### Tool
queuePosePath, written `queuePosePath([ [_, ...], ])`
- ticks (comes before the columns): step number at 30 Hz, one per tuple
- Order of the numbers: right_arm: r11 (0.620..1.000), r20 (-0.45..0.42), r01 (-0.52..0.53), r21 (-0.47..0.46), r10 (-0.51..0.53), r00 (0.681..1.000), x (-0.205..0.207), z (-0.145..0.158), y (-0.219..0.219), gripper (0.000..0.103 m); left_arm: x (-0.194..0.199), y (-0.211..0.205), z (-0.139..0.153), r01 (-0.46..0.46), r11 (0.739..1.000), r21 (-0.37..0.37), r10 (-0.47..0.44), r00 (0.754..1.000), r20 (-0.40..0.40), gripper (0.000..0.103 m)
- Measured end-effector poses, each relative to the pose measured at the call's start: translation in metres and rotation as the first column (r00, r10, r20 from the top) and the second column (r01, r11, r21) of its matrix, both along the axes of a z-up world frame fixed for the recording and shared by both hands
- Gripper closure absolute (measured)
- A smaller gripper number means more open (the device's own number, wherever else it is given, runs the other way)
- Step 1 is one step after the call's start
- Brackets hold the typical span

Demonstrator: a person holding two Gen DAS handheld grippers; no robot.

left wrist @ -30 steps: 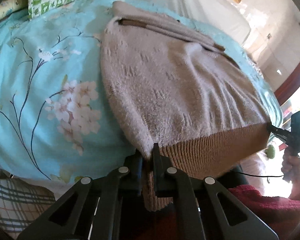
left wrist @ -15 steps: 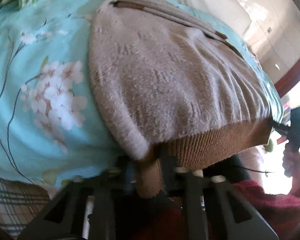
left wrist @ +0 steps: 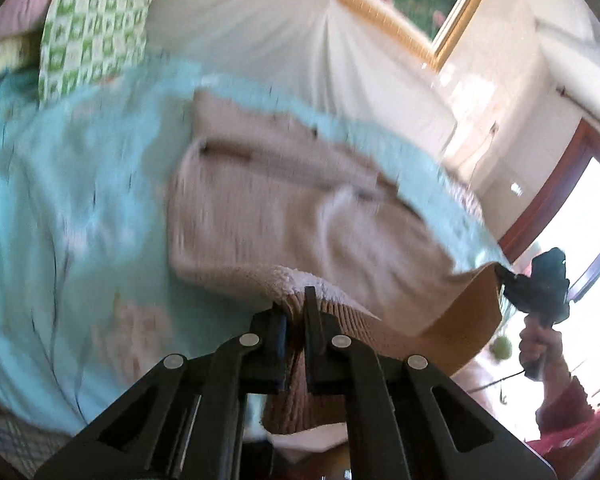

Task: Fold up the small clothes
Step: 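Lift the hem with both grippers and fold it toward the collar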

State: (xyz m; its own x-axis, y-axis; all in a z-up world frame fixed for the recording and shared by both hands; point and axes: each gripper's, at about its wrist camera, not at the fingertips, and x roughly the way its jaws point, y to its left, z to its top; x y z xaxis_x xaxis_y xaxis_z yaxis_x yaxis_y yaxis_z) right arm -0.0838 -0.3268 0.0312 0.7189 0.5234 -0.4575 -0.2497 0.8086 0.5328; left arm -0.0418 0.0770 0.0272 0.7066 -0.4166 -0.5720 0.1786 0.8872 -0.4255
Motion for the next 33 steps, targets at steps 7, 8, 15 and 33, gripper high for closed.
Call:
queuePosePath([
  [7, 1.0, 0.101, 0.0, -0.005, 0.0, 0.995, 0.075, 0.042, 0.011, 0.096, 0.075, 0.017, 0.033, -0.052, 0.998, -0.044, 0.056, 0.992, 0.116, 0.099],
  [8, 1.0, 0.102, 0.01, -0.006, -0.01, 0.995, 0.089, 0.046, 0.012, 0.096, 0.085, 0.019, 0.035, -0.056, 0.998, -0.039, 0.061, 0.99, 0.127, 0.099],
  [15, 0.993, 0.086, 0.102, -0.056, -0.097, 0.992, 0.178, 0.063, 0.008, 0.096, 0.185, 0.032, 0.042, -0.093, 0.996, -0.013, 0.094, 0.985, 0.144, 0.099],
  [33, 0.946, -0.076, 0.247, -0.209, -0.267, 0.961, 0.357, 0.026, -0.023, 0.093, 0.388, 0.057, -0.036, -0.15, 0.987, 0.052, 0.153, 0.986, -0.067, 0.097],
])
